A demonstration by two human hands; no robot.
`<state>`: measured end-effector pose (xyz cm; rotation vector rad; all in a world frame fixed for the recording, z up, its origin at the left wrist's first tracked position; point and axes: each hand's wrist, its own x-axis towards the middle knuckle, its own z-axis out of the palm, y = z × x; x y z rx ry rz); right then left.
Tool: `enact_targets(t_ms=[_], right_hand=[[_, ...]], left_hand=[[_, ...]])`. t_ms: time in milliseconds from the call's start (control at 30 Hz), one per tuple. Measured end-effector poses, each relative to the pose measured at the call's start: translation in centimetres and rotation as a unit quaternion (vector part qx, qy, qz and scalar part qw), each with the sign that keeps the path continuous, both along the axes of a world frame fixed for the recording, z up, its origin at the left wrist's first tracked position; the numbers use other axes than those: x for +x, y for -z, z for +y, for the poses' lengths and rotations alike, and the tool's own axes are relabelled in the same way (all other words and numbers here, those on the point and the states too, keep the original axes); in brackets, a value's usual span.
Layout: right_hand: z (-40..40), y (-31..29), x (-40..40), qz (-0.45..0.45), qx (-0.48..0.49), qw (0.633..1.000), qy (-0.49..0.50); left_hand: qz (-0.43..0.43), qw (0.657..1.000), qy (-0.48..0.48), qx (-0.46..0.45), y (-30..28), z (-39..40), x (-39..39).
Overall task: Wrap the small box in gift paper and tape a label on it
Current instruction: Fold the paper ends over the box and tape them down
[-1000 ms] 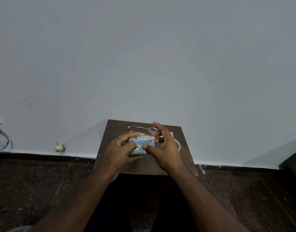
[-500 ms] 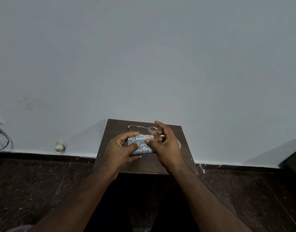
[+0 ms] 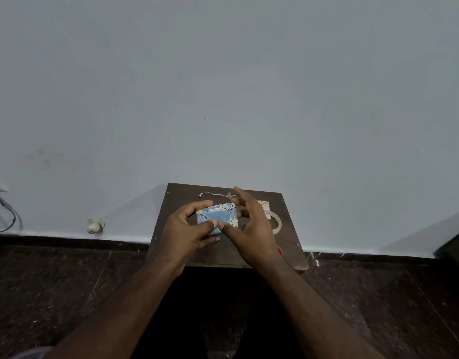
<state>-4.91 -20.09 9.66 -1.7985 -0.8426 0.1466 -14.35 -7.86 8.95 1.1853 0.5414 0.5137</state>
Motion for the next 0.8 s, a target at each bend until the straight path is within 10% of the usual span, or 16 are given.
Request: enact_targets(t_ms=[433, 800], right_hand=[[-0.1, 1.6, -3.3, 0.309, 0.199, 0.927, 0.079], [0.7, 1.6, -3.8, 0.353, 0.170, 0.916, 0.085]], left_hand=[[-0.028, 0.999, -0.037, 0.004, 0.1, -0.2, 0.3], [-0.032, 0.997, -0.059, 0.026, 0.2, -0.4, 0.4]])
